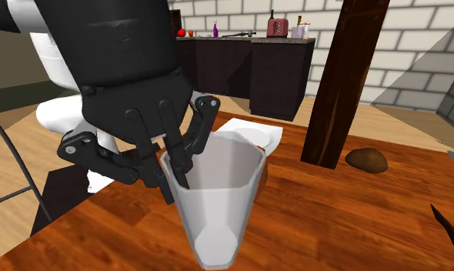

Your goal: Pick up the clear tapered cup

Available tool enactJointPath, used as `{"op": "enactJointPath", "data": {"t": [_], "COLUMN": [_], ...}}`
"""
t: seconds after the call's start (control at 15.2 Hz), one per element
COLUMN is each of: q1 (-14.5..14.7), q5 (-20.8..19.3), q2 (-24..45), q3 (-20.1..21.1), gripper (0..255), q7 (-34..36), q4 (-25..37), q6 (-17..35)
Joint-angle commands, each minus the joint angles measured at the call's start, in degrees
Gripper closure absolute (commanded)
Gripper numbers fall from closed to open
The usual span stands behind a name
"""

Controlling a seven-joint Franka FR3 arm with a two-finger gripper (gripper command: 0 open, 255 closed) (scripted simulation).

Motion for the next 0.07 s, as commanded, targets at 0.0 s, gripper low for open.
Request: {"op": "enactJointPath", "data": {"t": [0.0], "q1": [0.0], "q5": [0.0], "q2": [0.0], "q3": [0.0], "gripper": [255], "q7": [0.0], "q4": [0.5], "q6": [-0.5]}}
